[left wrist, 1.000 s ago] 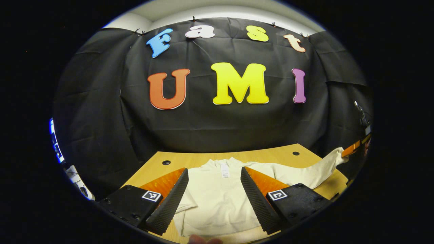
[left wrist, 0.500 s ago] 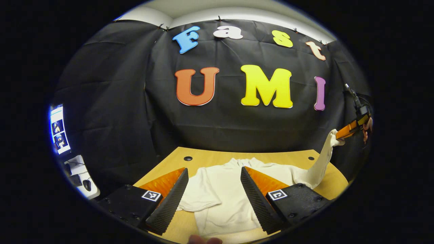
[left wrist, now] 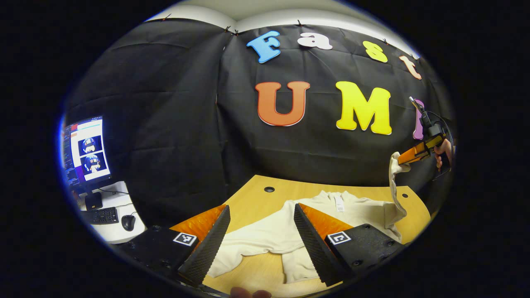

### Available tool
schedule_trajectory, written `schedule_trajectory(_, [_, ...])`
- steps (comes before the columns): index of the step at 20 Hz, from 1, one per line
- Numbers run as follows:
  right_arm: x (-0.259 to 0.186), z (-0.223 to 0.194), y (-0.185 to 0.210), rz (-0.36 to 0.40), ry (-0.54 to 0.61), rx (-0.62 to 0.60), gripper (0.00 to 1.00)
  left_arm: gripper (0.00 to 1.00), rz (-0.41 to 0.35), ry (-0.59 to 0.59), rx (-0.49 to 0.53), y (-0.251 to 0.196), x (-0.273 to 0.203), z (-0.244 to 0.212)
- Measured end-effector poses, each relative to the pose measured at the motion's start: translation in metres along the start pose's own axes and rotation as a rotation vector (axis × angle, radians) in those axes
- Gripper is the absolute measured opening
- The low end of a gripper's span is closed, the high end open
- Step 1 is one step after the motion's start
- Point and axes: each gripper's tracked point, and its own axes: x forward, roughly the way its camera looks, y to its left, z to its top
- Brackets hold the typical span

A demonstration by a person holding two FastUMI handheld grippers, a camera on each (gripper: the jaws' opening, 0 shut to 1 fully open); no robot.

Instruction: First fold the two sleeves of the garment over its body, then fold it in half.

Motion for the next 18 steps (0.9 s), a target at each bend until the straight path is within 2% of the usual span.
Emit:
schedule_trajectory(2, [0.032, -0.006, 0.03, 0.025, 0.023, -0.027, 0.0, 0.98, 0.031, 0.004, 0.004, 0.02, -0.001, -0.002])
schedule_trajectory(5, [0.08, -0.019, 0.074, 0.058, 0.057, -0.102, 0.02, 0.98, 0.075, 0.012, 0.012, 0.049, -0.003, -0.006])
schedule_trajectory(8, [0.14, -0.049, 0.112, 0.082, 0.116, -0.16, 0.02, 0.98, 0.106, 0.029, 0.002, 0.071, -0.005, -0.015])
schedule_trajectory(12, [0.21, -0.096, 0.142, 0.082, 0.199, -0.205, 0.02, 0.98, 0.131, 0.059, 0.005, 0.089, -0.003, -0.026])
schedule_trajectory(18, [0.272, -0.14, 0.163, 0.056, 0.216, -0.234, 0.02, 0.98, 0.135, 0.086, 0.033, 0.1, 0.005, -0.038])
